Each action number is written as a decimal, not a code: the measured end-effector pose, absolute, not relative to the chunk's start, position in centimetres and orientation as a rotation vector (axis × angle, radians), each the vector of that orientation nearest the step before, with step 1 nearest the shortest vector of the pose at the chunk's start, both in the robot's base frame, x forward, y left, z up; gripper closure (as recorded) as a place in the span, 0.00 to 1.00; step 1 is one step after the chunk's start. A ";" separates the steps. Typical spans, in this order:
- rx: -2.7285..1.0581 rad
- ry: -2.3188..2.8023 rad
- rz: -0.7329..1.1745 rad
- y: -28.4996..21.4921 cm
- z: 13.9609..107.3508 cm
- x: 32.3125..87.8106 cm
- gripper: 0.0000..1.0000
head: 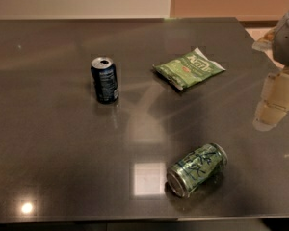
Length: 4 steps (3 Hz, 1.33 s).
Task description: Pick green can
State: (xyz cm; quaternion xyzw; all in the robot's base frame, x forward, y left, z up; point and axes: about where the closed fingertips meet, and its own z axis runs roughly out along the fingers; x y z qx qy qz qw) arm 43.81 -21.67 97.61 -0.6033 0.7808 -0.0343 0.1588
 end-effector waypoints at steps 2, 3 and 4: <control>-1.739 2.222 -0.099 -21.5 97.7 43.7 0.00; -1.831 2.160 -0.100 -20.5 97.3 43.1 0.00; -1.970 2.061 -0.109 -18.7 96.3 42.1 0.00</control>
Offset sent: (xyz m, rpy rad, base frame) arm -0.0025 0.0047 -0.0029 -0.0083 0.0241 0.0365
